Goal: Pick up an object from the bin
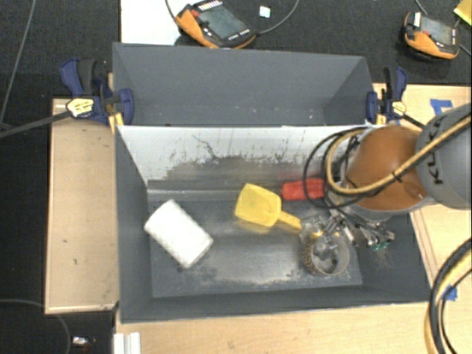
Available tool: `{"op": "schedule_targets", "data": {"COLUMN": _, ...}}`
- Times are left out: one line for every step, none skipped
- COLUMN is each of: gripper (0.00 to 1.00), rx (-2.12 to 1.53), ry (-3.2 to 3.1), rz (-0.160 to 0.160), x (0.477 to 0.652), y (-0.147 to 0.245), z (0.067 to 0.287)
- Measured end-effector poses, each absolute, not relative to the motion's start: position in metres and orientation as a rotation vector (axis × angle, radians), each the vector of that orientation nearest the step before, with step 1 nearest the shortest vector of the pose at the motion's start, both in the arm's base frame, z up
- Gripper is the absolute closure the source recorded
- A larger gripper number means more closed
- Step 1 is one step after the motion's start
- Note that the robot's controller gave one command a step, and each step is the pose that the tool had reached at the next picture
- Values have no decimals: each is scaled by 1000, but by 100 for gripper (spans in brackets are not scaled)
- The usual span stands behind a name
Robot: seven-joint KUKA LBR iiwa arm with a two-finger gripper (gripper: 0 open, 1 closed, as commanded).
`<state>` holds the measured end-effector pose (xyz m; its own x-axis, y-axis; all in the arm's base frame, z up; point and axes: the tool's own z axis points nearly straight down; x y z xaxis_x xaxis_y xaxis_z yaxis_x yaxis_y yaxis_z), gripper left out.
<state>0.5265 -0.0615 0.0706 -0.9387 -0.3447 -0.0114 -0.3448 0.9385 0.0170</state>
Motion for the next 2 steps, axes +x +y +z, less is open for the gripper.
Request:
{"op": "schedule_targets", "data": {"gripper": 100, "rx": -550, "ry": 3085, "rz": 29, "x": 526, "y": -62, "z": 71}}
{"op": "schedule_targets", "data": {"gripper": 100, "rx": -553, "ry": 3091, "rz": 32, "x": 524, "y": -61, "z": 91}}
